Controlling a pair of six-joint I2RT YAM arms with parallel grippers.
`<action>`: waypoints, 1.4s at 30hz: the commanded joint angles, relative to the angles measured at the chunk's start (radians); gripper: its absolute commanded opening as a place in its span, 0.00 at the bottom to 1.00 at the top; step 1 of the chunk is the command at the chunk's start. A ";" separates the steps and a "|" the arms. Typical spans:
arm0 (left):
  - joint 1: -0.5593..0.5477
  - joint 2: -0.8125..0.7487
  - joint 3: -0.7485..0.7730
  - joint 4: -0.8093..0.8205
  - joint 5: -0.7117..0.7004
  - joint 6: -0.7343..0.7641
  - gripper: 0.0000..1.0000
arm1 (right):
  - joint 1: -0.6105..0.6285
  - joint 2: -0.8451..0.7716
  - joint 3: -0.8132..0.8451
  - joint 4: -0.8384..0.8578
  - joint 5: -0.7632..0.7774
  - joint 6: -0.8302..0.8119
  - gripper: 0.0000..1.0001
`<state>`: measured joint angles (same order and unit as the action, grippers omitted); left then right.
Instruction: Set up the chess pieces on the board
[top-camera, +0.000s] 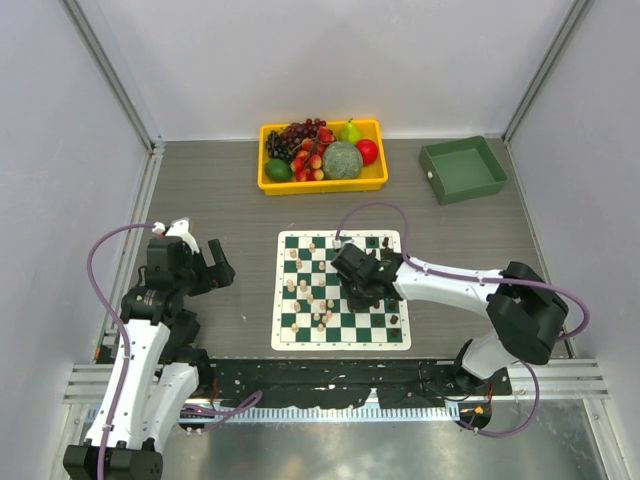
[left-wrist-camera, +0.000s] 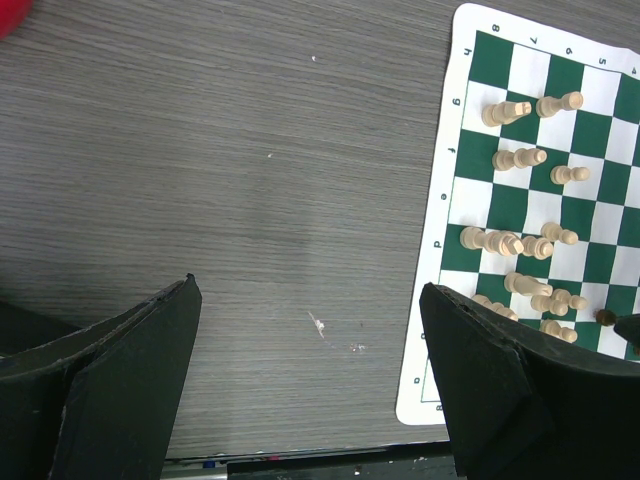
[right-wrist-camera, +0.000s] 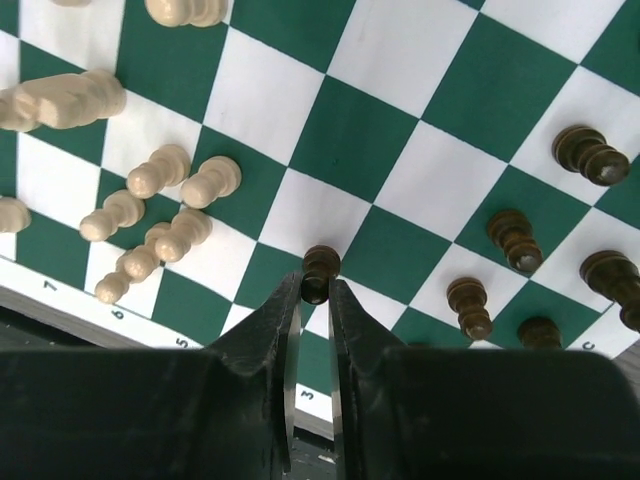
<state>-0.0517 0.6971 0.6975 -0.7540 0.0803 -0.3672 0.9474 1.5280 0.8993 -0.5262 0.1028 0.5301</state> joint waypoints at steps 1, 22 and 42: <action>0.004 -0.010 0.020 0.008 0.010 -0.009 1.00 | 0.014 -0.117 0.000 -0.021 0.005 0.014 0.13; 0.004 -0.007 0.020 0.007 0.007 -0.007 1.00 | 0.117 -0.427 -0.290 -0.124 0.100 0.205 0.13; 0.004 -0.002 0.022 0.008 0.009 -0.006 1.00 | 0.117 -0.364 -0.273 -0.055 0.091 0.200 0.14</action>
<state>-0.0517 0.6975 0.6975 -0.7547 0.0799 -0.3668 1.0588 1.1545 0.6037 -0.6205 0.1909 0.7109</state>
